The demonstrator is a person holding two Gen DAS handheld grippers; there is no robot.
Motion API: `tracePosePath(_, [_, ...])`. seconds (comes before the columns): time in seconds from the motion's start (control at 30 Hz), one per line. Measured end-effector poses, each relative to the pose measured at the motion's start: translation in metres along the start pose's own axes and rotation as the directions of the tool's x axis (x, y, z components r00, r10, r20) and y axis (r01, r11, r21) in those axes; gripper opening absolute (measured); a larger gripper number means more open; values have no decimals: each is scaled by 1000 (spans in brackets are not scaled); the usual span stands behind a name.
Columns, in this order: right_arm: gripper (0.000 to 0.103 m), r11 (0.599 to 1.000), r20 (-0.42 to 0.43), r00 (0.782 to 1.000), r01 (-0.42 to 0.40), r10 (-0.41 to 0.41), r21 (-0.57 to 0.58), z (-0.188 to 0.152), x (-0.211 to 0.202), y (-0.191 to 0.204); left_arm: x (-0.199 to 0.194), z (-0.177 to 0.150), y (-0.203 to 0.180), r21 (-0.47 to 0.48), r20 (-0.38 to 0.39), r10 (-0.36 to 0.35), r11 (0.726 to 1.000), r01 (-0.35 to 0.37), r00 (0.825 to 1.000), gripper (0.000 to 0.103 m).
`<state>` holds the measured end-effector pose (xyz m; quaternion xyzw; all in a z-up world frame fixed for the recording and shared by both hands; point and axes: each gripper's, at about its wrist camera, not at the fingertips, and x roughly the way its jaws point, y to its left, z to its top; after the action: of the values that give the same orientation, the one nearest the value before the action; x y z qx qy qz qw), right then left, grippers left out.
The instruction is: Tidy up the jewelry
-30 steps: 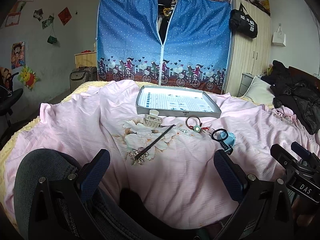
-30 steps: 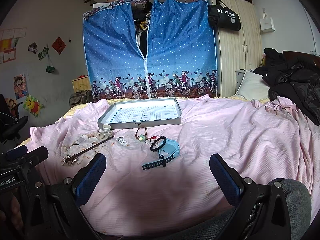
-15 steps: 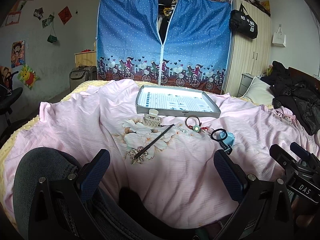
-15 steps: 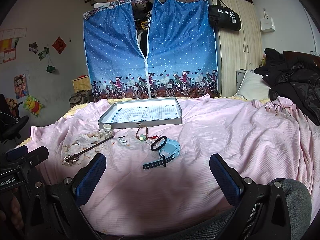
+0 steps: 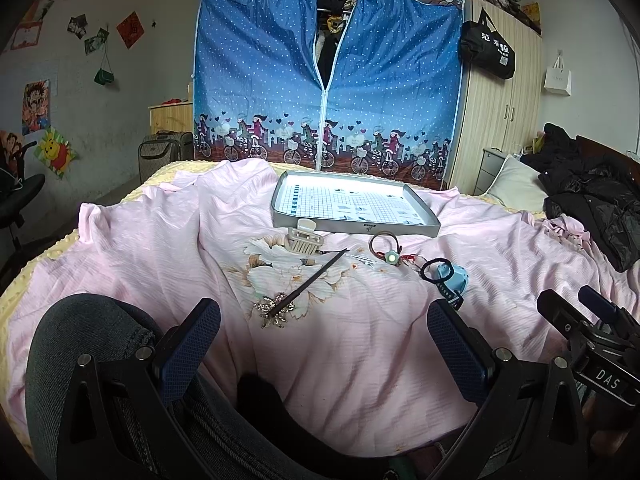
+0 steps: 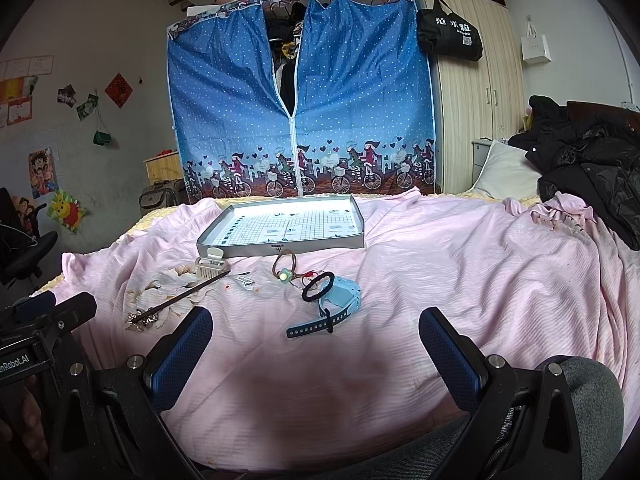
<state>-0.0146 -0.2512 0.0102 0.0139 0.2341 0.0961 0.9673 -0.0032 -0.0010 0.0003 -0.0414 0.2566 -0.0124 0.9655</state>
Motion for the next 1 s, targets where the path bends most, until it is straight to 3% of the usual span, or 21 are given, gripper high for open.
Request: tracePosePath(1.0, [103,1000,-8,1000,-3,3,5,-1,0,0,0,0,0,-2,-2,-2,1000,2,1000,102])
